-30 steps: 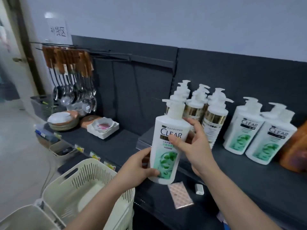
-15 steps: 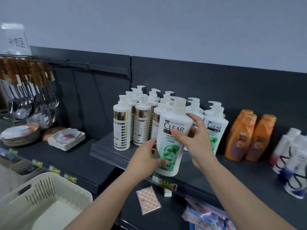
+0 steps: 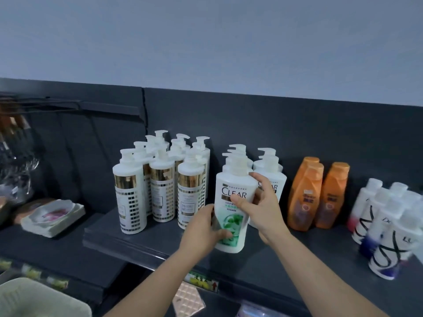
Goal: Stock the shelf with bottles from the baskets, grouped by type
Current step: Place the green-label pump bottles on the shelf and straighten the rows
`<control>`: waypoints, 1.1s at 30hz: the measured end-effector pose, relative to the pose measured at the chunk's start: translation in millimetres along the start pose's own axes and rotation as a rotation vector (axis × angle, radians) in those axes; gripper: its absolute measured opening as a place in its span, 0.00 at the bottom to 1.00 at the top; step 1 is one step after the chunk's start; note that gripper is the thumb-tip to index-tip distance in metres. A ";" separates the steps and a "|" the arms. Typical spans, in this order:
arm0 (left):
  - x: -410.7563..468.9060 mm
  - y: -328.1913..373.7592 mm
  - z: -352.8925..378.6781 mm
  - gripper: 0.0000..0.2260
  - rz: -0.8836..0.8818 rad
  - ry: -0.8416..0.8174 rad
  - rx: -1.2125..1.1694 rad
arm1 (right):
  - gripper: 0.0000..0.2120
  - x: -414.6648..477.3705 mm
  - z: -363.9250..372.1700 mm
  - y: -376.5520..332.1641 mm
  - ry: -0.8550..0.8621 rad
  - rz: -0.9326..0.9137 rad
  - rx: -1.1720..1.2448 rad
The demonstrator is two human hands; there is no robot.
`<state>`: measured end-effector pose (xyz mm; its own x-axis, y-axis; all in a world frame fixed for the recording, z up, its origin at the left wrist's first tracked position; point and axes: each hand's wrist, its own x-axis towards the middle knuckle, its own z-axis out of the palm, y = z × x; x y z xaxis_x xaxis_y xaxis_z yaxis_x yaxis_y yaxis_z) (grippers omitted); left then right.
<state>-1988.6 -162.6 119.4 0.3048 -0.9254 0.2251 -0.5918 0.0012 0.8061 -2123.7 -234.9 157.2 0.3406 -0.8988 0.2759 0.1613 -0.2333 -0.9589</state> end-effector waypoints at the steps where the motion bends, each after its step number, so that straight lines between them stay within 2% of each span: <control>1: 4.9 -3.1 3.7 0.21 -0.003 -0.001 0.008 | 0.33 3.8 -1.8 3.3 0.004 0.005 -0.006; 13: 43.1 -41.2 26.0 0.25 -0.014 0.017 0.030 | 0.28 33.6 -11.1 35.0 0.002 -0.011 -0.194; 33: 71.0 -48.3 32.9 0.27 0.013 -0.066 -0.038 | 0.37 43.1 -8.2 37.4 0.038 0.002 -0.561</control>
<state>-1963.0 -240.9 78.5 0.2471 -0.9481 0.2001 -0.5663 0.0262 0.8238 -2110.6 -285.4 132.8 0.3055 -0.9097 0.2814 -0.3600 -0.3839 -0.8503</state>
